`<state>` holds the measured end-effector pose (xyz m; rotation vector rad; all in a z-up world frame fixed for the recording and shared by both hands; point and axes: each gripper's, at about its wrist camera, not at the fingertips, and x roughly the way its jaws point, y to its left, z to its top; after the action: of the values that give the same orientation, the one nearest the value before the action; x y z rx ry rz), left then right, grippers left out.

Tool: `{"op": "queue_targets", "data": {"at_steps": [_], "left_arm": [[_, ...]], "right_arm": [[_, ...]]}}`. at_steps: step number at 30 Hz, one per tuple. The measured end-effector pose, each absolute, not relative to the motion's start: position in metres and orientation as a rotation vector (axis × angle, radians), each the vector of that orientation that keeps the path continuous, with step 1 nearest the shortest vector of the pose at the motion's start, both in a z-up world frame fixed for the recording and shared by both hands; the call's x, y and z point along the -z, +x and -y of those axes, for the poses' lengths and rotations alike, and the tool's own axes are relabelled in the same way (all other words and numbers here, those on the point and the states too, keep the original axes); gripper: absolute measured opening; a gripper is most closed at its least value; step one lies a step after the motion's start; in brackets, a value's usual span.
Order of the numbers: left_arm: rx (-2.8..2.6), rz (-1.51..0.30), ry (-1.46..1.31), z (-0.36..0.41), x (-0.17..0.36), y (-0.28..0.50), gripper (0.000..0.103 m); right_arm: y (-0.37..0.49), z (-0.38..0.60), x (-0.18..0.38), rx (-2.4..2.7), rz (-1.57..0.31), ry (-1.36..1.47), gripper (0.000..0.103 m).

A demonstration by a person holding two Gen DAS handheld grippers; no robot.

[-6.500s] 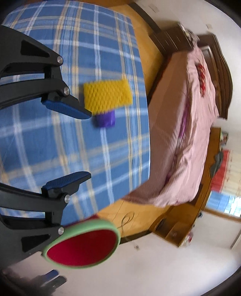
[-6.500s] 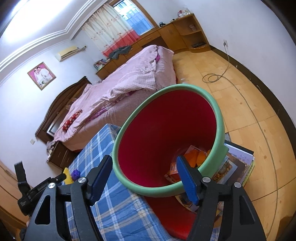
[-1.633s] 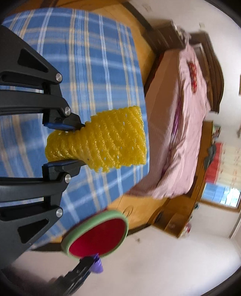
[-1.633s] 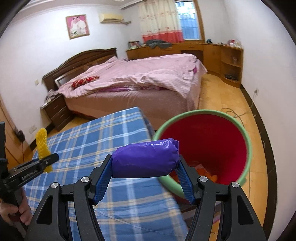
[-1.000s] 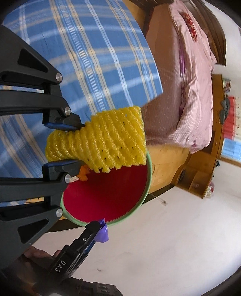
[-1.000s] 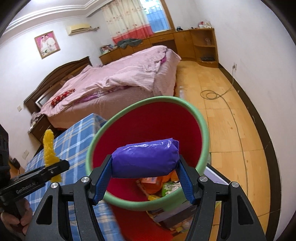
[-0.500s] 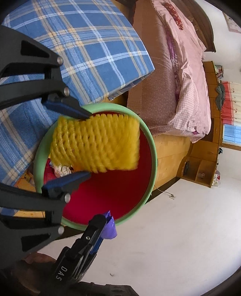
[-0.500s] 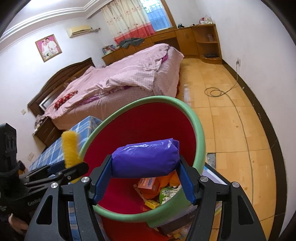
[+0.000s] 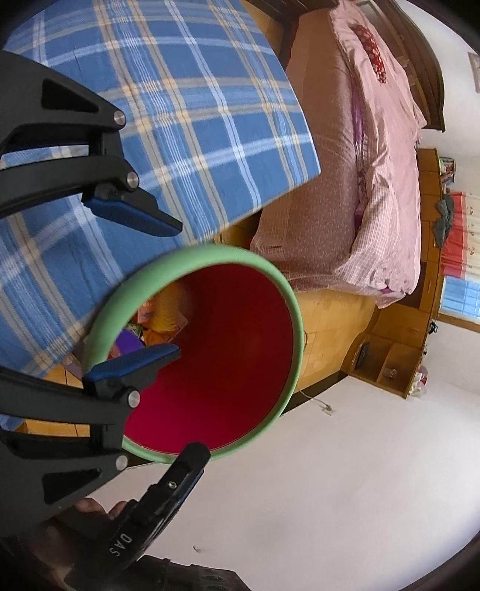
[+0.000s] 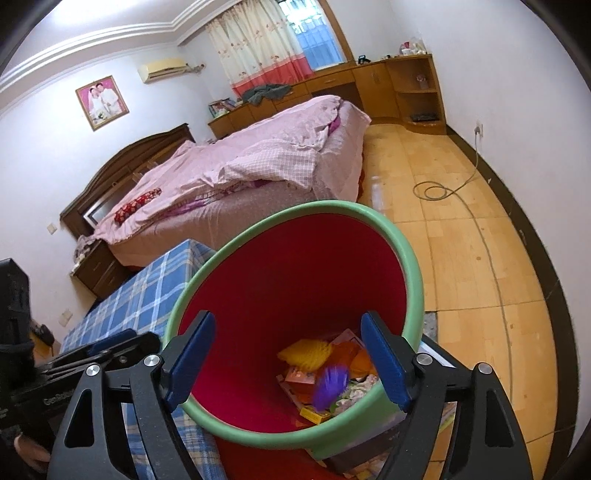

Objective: Collect trash
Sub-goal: 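Move both open grippers back over the peanuts on the table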

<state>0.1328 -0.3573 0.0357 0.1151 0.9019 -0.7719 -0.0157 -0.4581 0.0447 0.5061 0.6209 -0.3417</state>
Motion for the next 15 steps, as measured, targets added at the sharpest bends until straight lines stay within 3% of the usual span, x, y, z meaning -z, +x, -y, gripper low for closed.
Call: {"op": "queue_targets", "data": {"at_steps": [15], "left_arm": [[0.650, -0.836, 0.082, 0.282, -0.070, 0.106, 0.060]], "right_arm": [[-0.037, 0.397, -0.088, 0.239, -0.582, 0.423, 0.082]]}}
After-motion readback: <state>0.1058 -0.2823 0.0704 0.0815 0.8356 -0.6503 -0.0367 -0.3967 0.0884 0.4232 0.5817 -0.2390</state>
